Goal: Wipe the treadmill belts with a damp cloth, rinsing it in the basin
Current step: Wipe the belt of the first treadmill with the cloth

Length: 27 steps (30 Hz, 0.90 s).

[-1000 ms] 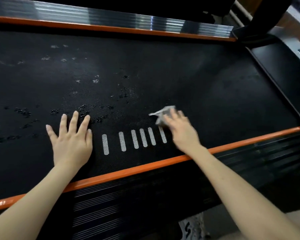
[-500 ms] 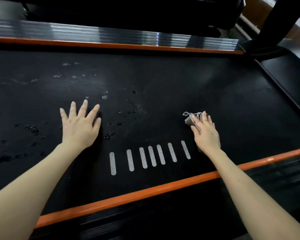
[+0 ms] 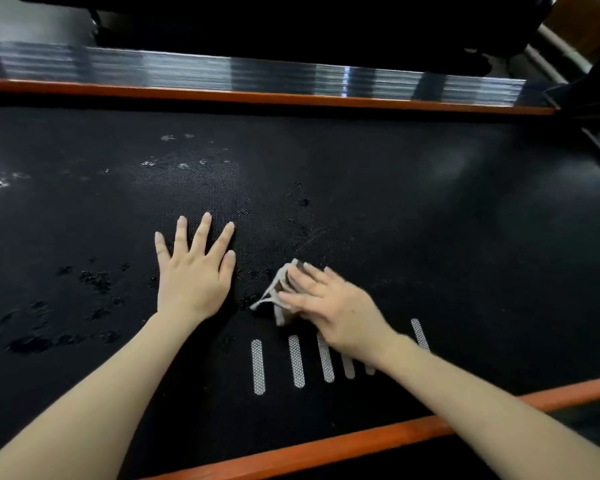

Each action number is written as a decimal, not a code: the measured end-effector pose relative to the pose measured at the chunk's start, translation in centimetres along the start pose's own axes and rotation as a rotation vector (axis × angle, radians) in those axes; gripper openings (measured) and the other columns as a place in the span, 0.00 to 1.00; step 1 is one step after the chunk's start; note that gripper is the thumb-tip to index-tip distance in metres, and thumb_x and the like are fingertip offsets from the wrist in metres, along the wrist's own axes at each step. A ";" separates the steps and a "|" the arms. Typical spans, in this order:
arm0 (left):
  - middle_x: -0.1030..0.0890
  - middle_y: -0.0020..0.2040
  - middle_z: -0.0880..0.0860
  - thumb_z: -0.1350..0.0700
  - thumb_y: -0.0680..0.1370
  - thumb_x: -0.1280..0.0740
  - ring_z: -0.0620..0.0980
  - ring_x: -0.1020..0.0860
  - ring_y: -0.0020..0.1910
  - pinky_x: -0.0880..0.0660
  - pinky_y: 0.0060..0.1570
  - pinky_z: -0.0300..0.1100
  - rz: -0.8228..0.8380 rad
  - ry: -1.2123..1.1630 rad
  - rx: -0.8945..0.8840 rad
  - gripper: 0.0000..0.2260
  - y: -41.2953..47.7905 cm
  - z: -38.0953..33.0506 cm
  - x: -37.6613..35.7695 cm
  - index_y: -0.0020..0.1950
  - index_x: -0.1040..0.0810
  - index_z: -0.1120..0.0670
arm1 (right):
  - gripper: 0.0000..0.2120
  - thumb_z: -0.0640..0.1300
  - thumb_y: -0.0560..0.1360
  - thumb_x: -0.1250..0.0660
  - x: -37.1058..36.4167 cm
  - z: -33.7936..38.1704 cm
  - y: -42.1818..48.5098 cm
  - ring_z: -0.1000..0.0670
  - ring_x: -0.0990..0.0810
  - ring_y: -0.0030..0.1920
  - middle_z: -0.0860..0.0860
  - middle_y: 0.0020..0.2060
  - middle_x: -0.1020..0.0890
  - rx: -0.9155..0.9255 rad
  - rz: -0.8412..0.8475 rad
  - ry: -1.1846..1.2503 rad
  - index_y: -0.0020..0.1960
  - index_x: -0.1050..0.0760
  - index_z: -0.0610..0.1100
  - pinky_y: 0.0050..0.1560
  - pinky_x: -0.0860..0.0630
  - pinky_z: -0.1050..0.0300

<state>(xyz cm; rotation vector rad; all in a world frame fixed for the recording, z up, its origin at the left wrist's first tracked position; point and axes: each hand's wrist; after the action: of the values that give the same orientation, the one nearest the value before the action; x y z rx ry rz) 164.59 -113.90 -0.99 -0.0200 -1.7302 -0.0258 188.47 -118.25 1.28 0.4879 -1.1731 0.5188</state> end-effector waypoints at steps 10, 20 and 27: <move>0.42 0.77 0.52 0.41 0.77 0.57 0.60 0.50 0.76 0.57 0.71 0.63 -0.033 -0.023 0.015 0.27 0.2 -0.2 -0.2 0.75 0.40 0.41 | 0.19 0.40 0.77 0.45 1.0 -4.7 9.4 0.37 0.33 0.67 0.46 0.71 0.32 -0.257 -0.124 -0.132 0.65 0.27 0.52 0.66 0.35 0.36; 0.42 0.77 0.53 0.40 0.77 0.59 0.61 0.49 0.76 0.57 0.71 0.63 -0.032 -0.017 0.014 0.27 0.2 -0.1 -0.4 0.75 0.40 0.42 | 0.21 0.39 0.79 0.47 2.6 -7.2 9.3 0.40 0.37 0.72 0.48 0.73 0.35 -0.296 -0.055 -0.084 0.68 0.29 0.53 0.71 0.43 0.40; 0.44 0.78 0.53 0.44 0.82 0.52 0.61 0.51 0.76 0.58 0.71 0.63 -0.036 -0.012 0.018 0.22 0.1 -0.3 -0.3 0.76 0.42 0.42 | 0.19 0.44 0.78 0.44 0.7 -2.2 1.7 0.38 0.33 0.70 0.47 0.71 0.32 -0.116 0.014 -0.092 0.68 0.29 0.50 0.67 0.37 0.40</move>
<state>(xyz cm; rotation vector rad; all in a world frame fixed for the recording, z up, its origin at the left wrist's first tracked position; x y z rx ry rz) 164.89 -113.79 -1.25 0.0241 -1.7428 -0.0372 189.25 -115.48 1.42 0.4075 -1.2878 0.4409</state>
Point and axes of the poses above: each hand's wrist, its own y-axis towards the middle knuckle, its own x-axis out of the back of the hand, z = x × y
